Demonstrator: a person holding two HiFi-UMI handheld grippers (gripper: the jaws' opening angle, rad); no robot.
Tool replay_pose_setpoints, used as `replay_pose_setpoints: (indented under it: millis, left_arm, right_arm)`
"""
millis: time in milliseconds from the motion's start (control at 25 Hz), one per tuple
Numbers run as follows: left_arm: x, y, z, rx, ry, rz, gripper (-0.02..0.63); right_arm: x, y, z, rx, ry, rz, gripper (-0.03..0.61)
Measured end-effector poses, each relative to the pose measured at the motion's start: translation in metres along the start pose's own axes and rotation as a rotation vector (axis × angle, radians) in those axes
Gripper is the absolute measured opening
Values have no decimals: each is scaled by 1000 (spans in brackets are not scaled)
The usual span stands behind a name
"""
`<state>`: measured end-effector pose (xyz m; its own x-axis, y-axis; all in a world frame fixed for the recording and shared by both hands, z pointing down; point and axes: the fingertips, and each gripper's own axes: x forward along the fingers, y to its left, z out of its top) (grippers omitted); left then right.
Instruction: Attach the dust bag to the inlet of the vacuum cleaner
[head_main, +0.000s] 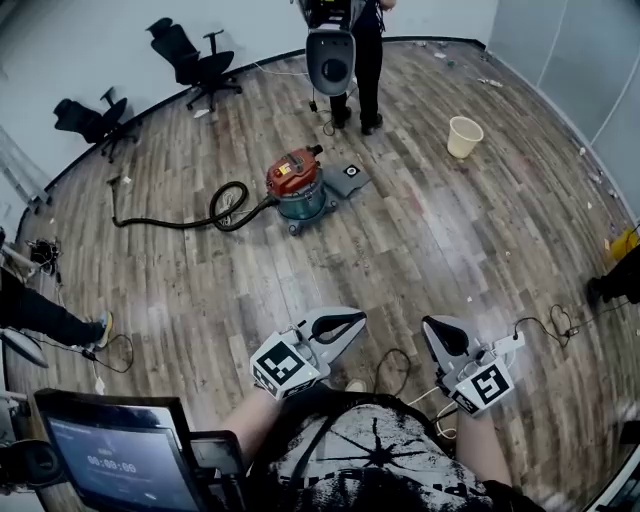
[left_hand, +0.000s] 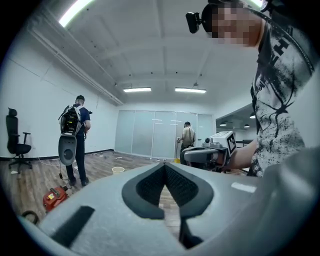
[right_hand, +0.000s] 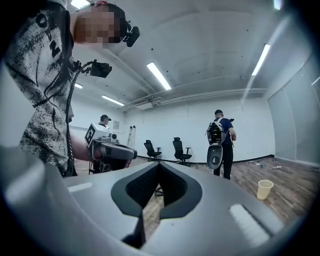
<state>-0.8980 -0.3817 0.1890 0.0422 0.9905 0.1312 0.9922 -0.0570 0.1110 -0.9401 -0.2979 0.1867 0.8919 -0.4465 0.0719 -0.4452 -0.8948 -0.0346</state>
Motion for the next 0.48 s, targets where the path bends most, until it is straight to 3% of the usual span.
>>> replay_pose_setpoints:
  millis: [480]
  left_arm:
    - [-1,-7,-9,-8,42,-15,3]
  right_arm:
    - [9,11,-5,45,-7,59,6]
